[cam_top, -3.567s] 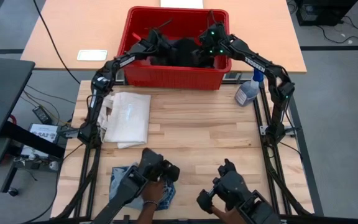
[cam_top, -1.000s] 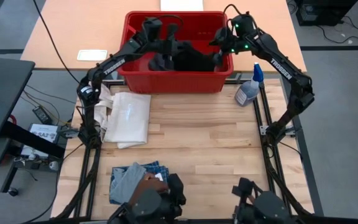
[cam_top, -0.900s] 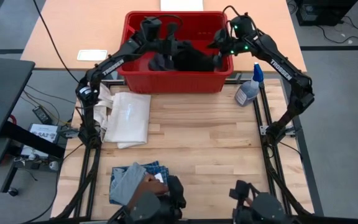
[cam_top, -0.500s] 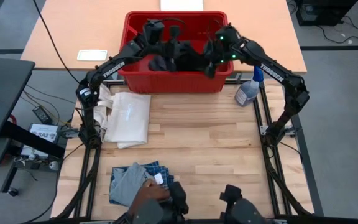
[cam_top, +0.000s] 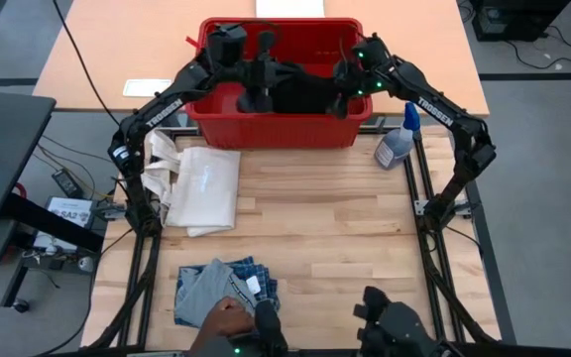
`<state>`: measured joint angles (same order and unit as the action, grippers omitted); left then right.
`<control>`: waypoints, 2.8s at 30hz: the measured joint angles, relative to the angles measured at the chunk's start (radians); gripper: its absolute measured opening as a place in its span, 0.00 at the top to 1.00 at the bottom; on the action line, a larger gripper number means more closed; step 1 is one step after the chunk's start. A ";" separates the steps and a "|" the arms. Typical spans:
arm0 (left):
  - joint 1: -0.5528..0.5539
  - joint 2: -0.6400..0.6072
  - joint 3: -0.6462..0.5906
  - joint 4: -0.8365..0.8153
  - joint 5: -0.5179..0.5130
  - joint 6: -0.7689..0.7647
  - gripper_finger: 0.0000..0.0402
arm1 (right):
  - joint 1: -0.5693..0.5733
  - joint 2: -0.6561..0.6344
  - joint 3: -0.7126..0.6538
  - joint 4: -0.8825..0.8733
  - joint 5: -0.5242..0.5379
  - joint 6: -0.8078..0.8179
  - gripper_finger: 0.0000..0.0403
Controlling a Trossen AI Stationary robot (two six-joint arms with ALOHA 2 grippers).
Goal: Sort clothes
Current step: Remove the black pants from the red bin
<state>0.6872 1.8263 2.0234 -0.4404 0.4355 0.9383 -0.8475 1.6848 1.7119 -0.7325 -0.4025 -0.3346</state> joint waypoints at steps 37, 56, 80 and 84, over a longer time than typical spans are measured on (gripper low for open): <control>-0.174 -0.284 0.000 -0.415 -0.075 -0.581 0.96 | 0.376 -0.038 0.201 -0.057 -0.205 0.066 0.86; -0.488 -0.336 0.000 -0.961 -0.076 -0.895 0.95 | 0.769 -0.032 0.126 -0.039 -0.060 0.485 0.85; -1.160 -0.404 -0.197 -1.082 -0.363 -1.302 0.95 | 1.129 0.266 0.008 0.598 0.033 1.107 0.85; -1.249 -0.469 -0.405 -0.896 -0.371 -1.408 0.95 | 1.143 0.276 0.007 0.601 -0.015 1.082 0.85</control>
<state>-0.5613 1.3574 1.6187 -1.3369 0.0646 -0.4694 0.2955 1.9613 1.7193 -0.1314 -0.4180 0.7479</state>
